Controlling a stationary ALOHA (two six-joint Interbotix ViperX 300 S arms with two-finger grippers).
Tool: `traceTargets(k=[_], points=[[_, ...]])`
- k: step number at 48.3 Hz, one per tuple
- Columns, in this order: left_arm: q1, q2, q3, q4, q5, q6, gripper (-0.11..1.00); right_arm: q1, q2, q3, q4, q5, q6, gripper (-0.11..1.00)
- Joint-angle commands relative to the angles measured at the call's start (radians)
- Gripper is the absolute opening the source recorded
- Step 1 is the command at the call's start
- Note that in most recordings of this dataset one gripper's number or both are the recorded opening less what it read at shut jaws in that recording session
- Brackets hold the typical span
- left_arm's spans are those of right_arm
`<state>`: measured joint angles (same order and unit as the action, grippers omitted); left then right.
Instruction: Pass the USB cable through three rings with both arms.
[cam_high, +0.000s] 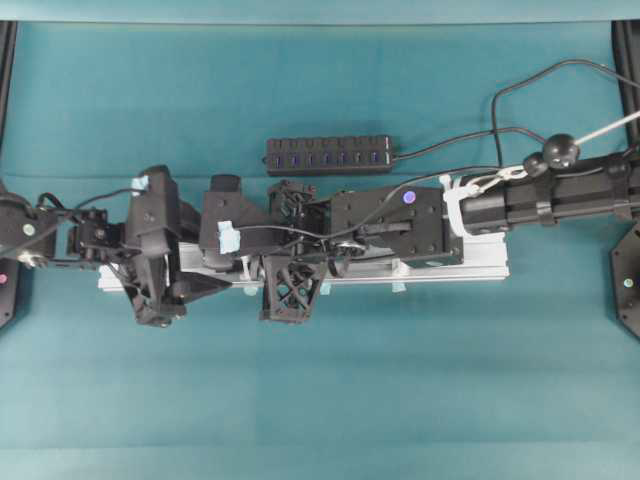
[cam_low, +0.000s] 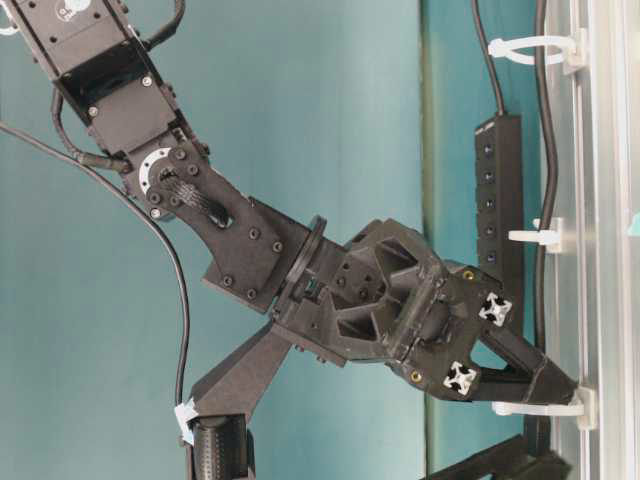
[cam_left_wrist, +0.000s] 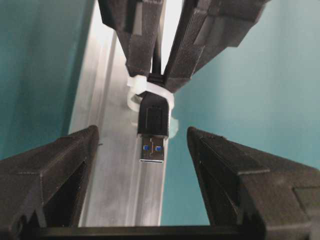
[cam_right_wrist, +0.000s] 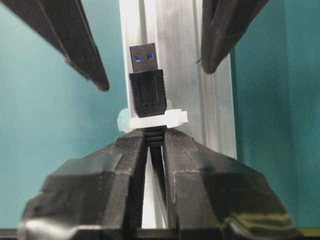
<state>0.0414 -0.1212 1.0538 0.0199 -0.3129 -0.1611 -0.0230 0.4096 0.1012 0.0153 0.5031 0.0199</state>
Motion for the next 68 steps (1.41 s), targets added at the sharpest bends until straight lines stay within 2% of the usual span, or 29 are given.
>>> traceTargets(k=[1,23,41,50,68], points=[[-0.005,0.003,-0.014,0.002,-0.009,0.000,0.77,0.009,-0.012,-0.006,0.005,-0.009,0.011,-0.08],[-0.009,0.014,-0.018,0.002,-0.029,0.000,0.55,0.012,-0.012,-0.005,0.005,-0.018,0.011,-0.08],[-0.009,0.031,-0.034,0.002,-0.023,0.017,0.25,0.015,-0.012,-0.005,0.005,-0.018,0.011,-0.08],[-0.015,0.032,-0.035,0.002,-0.018,0.018,0.24,0.018,-0.014,0.000,0.005,-0.025,0.017,-0.08],[-0.060,0.026,-0.025,0.002,0.005,0.012,0.24,0.023,-0.052,0.060,0.005,-0.112,0.015,-0.08]])
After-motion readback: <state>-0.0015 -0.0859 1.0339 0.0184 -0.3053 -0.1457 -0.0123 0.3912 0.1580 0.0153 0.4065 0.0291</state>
